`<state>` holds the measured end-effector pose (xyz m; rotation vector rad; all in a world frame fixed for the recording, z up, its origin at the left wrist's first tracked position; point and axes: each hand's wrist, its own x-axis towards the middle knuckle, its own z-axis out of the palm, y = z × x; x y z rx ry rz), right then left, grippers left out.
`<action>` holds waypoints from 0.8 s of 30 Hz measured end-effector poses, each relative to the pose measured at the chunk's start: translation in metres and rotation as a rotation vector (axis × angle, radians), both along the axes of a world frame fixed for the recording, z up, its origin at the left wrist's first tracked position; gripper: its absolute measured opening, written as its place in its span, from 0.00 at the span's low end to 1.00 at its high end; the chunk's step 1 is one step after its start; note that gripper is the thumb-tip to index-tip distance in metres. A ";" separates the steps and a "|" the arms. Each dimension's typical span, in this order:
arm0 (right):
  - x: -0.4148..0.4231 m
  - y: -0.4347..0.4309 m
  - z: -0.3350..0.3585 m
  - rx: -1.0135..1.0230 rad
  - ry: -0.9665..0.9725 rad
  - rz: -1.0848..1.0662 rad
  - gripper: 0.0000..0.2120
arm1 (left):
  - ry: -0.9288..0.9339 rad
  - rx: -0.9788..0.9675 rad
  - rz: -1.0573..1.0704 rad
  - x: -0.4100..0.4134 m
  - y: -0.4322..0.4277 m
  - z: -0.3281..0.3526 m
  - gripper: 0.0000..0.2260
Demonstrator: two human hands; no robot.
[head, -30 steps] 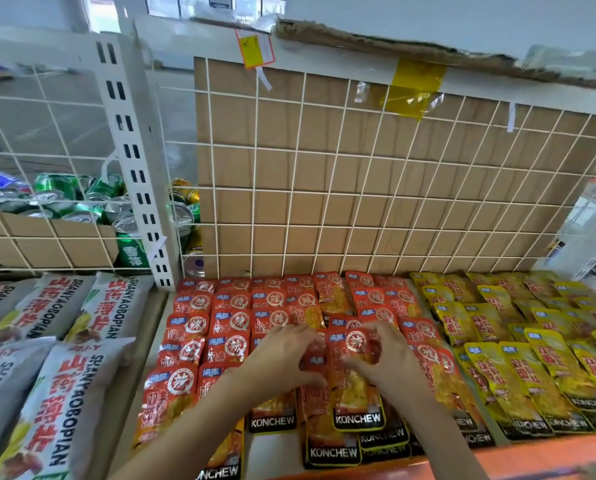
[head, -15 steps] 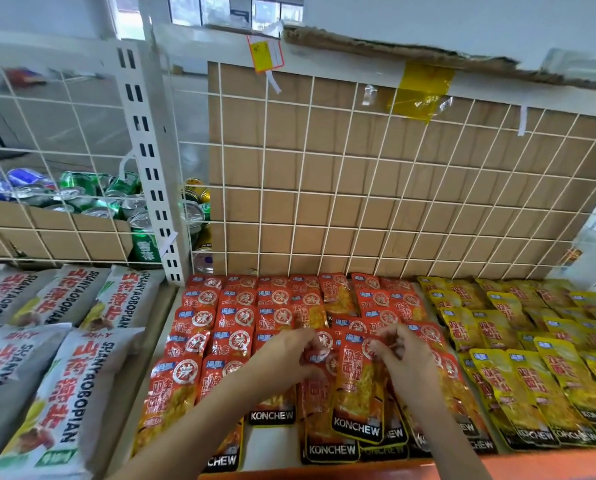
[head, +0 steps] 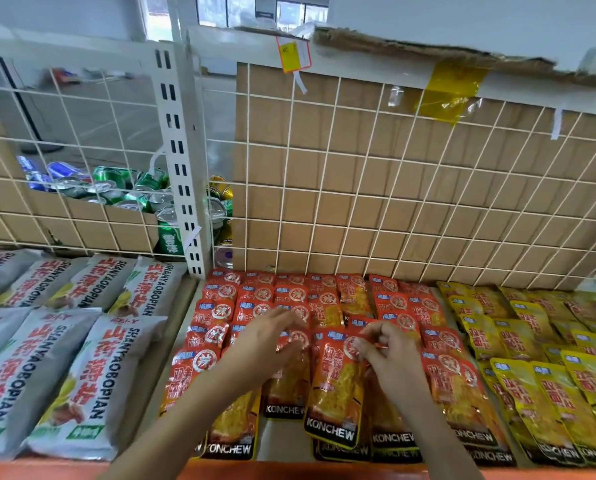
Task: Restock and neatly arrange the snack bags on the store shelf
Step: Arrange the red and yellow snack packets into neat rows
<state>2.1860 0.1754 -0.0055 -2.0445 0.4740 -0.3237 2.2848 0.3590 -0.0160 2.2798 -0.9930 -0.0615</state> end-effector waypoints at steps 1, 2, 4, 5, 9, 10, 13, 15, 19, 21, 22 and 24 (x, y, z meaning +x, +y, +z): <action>0.003 0.007 -0.001 -0.012 -0.001 0.026 0.07 | -0.028 -0.004 0.031 0.004 0.009 -0.001 0.11; 0.006 0.015 -0.003 -0.032 -0.003 0.054 0.07 | -0.047 0.005 0.061 0.007 0.018 -0.004 0.12; 0.012 0.029 -0.007 -0.069 0.005 0.105 0.09 | -0.060 0.043 0.120 0.011 0.034 -0.008 0.12; 0.014 0.035 -0.009 -0.091 0.019 0.126 0.10 | -0.067 0.060 0.143 0.012 0.040 -0.011 0.12; 0.024 0.055 -0.015 -0.184 0.074 0.199 0.08 | -0.100 0.154 0.165 0.010 0.054 -0.022 0.17; 0.025 0.058 -0.016 -0.235 0.089 0.206 0.07 | -0.102 0.176 0.160 0.008 0.055 -0.025 0.18; 0.026 0.061 -0.017 -0.363 0.106 0.209 0.04 | -0.100 0.168 0.125 0.000 0.055 -0.030 0.29; 0.027 0.061 -0.018 -0.412 0.102 0.218 0.03 | -0.187 0.185 0.125 -0.004 0.054 -0.036 0.28; 0.031 0.059 -0.019 -0.438 0.115 0.235 0.02 | -0.231 0.168 0.102 -0.010 0.052 -0.045 0.23; 0.032 0.057 -0.019 -0.428 0.123 0.248 0.03 | -0.262 0.239 0.089 -0.013 0.053 -0.050 0.23; 0.032 0.056 -0.019 -0.413 0.128 0.250 0.03 | -0.286 0.288 0.093 -0.015 0.052 -0.052 0.23; 0.032 0.054 -0.019 -0.384 0.136 0.249 0.03 | -0.295 0.360 0.109 -0.017 0.051 -0.055 0.25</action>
